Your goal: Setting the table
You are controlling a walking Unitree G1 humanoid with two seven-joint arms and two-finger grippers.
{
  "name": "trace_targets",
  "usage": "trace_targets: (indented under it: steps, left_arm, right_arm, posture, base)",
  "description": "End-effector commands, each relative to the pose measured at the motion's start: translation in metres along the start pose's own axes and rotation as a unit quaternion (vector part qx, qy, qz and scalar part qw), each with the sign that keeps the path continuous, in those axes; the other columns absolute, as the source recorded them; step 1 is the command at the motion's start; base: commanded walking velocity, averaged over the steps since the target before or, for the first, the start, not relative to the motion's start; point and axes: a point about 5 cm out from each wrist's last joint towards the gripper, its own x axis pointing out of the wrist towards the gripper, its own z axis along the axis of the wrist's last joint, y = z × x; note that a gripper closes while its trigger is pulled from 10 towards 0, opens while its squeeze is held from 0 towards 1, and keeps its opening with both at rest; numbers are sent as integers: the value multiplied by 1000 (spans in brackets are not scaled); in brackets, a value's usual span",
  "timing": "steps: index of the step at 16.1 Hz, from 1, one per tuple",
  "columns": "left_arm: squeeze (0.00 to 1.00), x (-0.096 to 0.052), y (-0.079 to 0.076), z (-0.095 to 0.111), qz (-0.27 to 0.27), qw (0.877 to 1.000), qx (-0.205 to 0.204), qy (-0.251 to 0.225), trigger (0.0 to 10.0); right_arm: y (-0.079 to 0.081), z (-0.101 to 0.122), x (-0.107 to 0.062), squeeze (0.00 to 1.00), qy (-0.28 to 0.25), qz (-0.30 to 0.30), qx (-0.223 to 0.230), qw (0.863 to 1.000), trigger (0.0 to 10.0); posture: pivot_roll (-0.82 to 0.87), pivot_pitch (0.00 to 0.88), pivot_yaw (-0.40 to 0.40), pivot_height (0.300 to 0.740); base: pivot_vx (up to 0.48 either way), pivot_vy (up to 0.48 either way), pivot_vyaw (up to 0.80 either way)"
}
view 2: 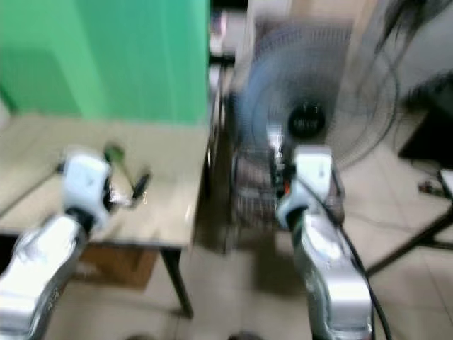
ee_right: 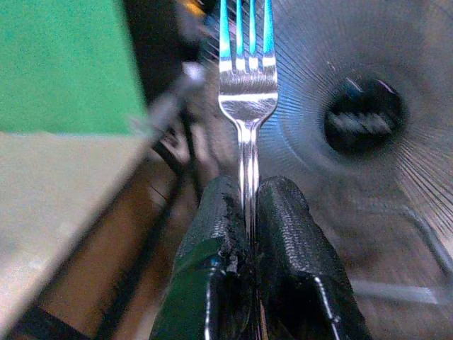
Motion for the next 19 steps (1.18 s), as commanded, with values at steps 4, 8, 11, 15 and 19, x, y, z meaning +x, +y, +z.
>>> trace_targets:
  steps: [4, 8, 11, 15, 19]
  left_arm:
    - [0, 1, 5, 7, 11, 1000, 10, -12, 10000]
    - [0, 1, 5, 6, 13, 1000, 9, -12, 10000]
    - [0, 2, 7, 4, 16, 1000, 12, -10, 10000]
    - [0, 6, 10, 5, 23, 1000, 10, -15, 10000]
    - [0, 6, 9, 3, 29, 999, 0, -16, 10000]
  right_arm:
    - [0, 5, -2, 0, -8, -15, 0, 1000, 10000]
    - [-4, 3, -5, 0, 12, -30, 6, 999, 10000]
    - [-11, 0, -6, 0, 15, -55, 11, 998, 10000]
    - [-15, 2, -2, 0, 10, -70, 1, 997, 10000]
    - [-14, 2, -1, 0, 15, -68, -9, 998, 10000]
  posture:
    - [132, 0, -5, 740]
    - [131, 0, -11, 740]
    - [132, 0, -9, 740]
    - [125, 0, -4, 740]
    - [123, 0, -17, 740]
  base:
    - [0, 0, -756]
    - [0, 0, -756]
    - [0, 0, -758]
    - [0, 0, -758]
    - [0, 0, -756]
